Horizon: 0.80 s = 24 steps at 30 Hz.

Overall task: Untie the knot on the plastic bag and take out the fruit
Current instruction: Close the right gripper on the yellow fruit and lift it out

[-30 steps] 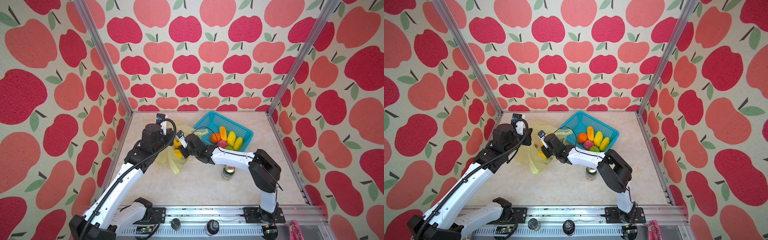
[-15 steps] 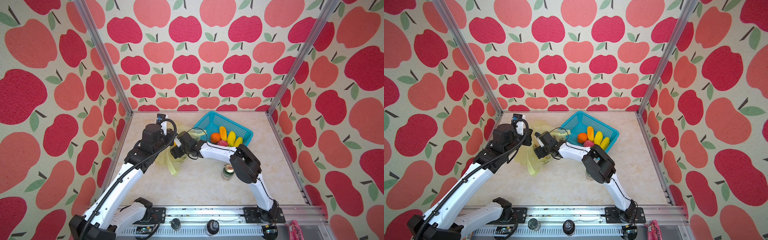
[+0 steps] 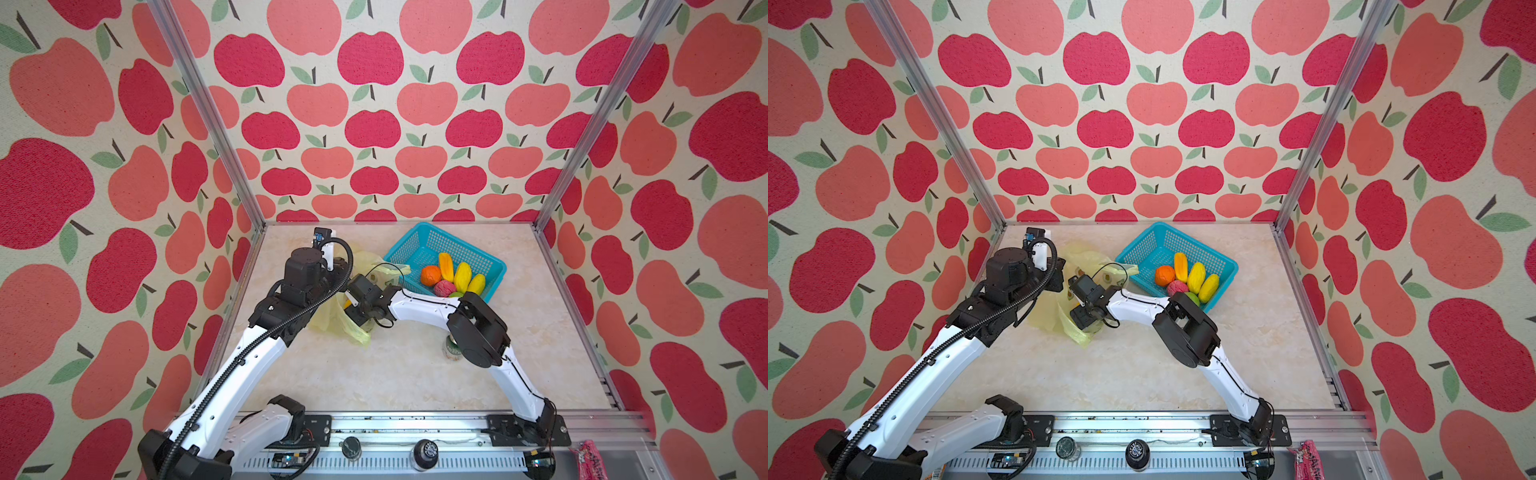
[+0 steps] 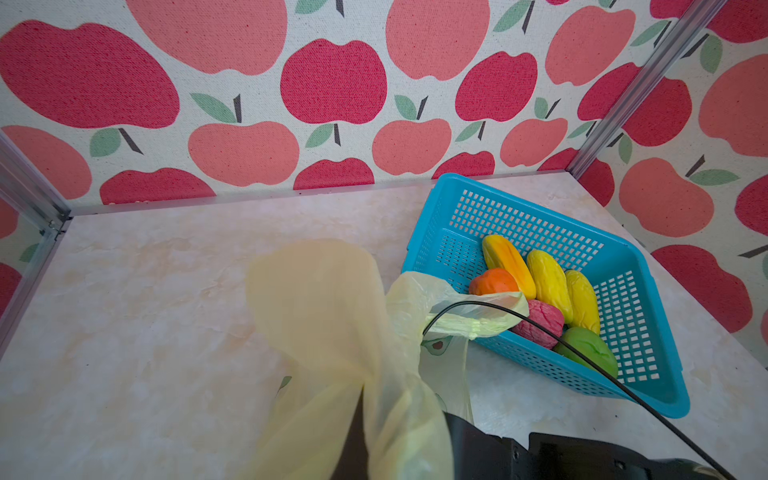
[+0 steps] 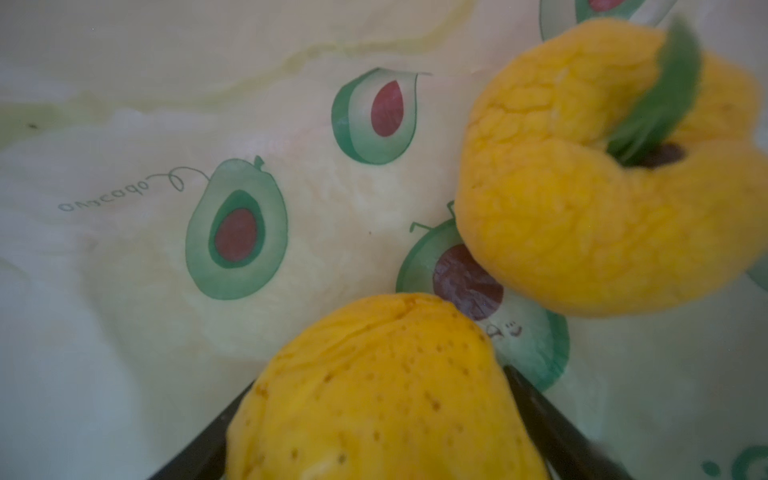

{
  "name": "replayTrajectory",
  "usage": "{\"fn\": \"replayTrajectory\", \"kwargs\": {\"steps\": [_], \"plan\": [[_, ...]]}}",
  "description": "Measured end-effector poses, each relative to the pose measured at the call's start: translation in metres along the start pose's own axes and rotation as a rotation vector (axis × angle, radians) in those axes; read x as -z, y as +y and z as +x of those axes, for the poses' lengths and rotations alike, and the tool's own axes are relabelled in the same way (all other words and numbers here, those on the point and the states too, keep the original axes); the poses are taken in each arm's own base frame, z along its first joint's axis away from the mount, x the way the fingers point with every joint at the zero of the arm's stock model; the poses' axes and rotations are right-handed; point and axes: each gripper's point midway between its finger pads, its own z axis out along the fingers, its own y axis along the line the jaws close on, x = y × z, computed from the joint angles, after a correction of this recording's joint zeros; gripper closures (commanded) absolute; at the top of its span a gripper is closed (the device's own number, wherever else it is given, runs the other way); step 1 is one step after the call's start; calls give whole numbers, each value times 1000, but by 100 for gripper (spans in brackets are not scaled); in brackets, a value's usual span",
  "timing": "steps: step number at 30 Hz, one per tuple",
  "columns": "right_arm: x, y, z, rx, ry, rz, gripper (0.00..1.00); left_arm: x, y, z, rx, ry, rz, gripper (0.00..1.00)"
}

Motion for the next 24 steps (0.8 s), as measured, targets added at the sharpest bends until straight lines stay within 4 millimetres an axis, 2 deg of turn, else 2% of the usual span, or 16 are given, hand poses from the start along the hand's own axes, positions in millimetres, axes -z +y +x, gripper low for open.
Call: {"fn": "replayTrajectory", "kwargs": {"steps": [8, 15, 19, 24], "plan": [[1, -5, 2, -3, 10, 28, 44, 2, 0, -2, 1, -8, 1, 100], [9, -6, 8, -1, 22, 30, 53, 4, -1, -3, 0, -11, 3, 100], [27, -8, 12, 0, 8, 28, 57, 4, 0, -2, 0, -11, 2, 100], [65, -8, -1, 16, -94, 10, 60, 3, 0, -2, 0, -9, 0, 100]]}}
